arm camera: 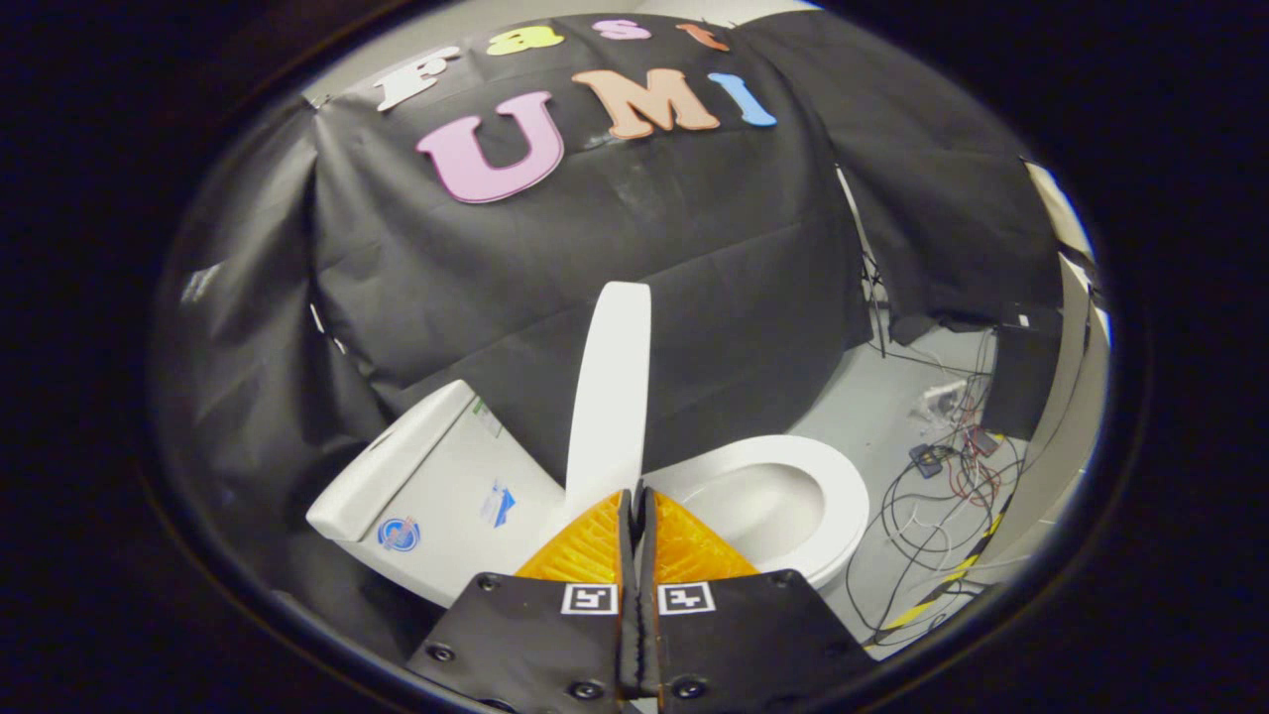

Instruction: Open the toilet lid.

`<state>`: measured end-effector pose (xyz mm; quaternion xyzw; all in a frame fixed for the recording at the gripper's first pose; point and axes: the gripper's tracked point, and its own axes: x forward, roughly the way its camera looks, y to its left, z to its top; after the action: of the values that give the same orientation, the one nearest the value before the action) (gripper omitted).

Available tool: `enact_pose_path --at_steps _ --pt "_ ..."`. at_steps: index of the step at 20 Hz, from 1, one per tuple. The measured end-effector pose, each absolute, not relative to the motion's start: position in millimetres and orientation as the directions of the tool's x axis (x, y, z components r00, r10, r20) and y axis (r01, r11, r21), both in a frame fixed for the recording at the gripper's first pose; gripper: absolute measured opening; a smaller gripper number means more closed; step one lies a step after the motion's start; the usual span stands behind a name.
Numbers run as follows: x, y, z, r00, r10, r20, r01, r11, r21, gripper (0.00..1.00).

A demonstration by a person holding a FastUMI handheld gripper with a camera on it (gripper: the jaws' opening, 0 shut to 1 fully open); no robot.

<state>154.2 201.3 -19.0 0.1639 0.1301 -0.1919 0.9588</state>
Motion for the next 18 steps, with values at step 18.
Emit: enact_pose_path --at_steps 18 --pt "195.6 297.1 13.2 0.942 -0.217 -0.256 0.255 0.958 0.127 0.01"
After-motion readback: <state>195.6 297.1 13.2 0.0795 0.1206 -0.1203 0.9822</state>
